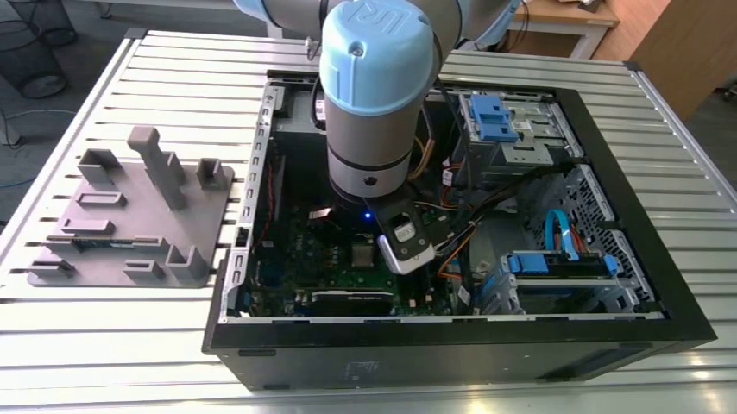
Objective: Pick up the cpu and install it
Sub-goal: 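Place the cpu into insertion slot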
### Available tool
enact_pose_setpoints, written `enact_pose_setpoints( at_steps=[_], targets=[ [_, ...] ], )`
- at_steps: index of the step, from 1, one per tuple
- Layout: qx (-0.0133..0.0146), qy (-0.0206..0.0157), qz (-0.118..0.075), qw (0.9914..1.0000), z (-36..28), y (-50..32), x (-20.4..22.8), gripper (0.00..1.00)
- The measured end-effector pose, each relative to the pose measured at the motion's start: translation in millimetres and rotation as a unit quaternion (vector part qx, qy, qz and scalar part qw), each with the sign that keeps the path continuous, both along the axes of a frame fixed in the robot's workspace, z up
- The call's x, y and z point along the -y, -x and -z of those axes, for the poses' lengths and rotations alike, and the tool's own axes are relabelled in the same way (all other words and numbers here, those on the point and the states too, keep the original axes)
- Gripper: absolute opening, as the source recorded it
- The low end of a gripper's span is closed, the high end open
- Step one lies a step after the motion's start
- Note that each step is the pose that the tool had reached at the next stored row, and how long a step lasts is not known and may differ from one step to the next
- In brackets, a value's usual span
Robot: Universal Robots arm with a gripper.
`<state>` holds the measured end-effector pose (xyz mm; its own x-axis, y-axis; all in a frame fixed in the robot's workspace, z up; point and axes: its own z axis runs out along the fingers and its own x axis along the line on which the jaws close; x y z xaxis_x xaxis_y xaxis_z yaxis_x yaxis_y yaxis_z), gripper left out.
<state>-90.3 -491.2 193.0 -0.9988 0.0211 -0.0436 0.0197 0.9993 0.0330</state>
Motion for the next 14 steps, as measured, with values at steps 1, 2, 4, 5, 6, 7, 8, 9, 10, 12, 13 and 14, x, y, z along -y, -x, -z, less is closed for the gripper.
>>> enact_pose_setpoints(
  at_steps=[1,2,4,5,6,7,8,9,10,12,13,14],
  targets=[
    [0.0000,-0.0001,0.000,1.00000,-0.3,0.0,0.0,0.38],
    [0.0000,0.0000,0.000,1.00000,-1.0,0.0,0.0,0.38],
    [0.0000,-0.0001,0.000,1.00000,-2.2,0.0,0.0,0.38],
    [0.0001,-0.0001,0.000,1.00000,-2.3,-0.1,-0.1,0.38],
    [0.0001,-0.0002,0.000,1.00000,-2.3,0.0,-0.1,0.38],
    [0.0001,-0.0002,0.000,1.00000,-2.4,0.0,0.0,0.38],
    [0.0000,-0.0001,0.000,1.00000,-2.5,0.0,0.0,0.38],
    [0.0000,0.0000,0.000,1.00000,-2.5,0.0,0.0,0.38],
    [0.0000,0.0000,0.000,1.00000,-2.6,0.0,0.0,0.38],
    [0.0000,0.0000,0.000,1.00000,-2.6,0.0,0.0,0.38],
    [0.0000,0.0000,0.000,1.00000,-2.6,0.0,0.0,0.38],
    [0.0000,0.0000,0.000,1.00000,-2.6,0.0,0.0,0.38]
  ],
)
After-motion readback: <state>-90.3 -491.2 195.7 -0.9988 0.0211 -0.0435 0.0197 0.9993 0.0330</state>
